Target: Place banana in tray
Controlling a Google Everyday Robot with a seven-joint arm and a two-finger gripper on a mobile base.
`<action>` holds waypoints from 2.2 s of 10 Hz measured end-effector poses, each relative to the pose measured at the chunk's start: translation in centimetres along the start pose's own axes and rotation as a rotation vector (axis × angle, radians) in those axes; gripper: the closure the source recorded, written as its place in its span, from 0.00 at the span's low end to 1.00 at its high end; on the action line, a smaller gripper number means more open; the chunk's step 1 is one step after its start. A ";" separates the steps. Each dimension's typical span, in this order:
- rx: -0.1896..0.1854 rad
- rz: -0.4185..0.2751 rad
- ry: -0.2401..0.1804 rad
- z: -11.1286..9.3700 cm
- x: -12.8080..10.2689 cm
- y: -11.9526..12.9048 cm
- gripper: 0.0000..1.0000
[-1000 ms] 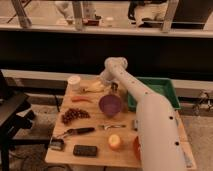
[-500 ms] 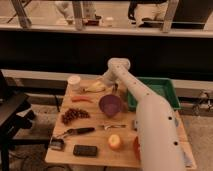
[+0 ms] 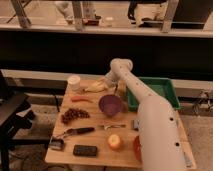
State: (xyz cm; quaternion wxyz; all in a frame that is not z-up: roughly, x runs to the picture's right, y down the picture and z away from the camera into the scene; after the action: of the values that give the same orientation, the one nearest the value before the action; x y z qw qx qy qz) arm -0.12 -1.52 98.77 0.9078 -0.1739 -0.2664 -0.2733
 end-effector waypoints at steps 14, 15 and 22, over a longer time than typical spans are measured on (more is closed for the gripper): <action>0.033 -0.083 -0.023 3.1 -0.3 -5.0 0.20; 0.035 -0.089 -0.026 3.4 -0.4 -5.3 0.20; 0.040 -0.096 -0.049 4.9 0.4 -5.3 0.20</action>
State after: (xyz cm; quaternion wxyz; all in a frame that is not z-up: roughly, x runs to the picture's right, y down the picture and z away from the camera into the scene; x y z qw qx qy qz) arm -4.88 -3.65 103.81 0.8901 -0.1497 -0.3020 -0.3068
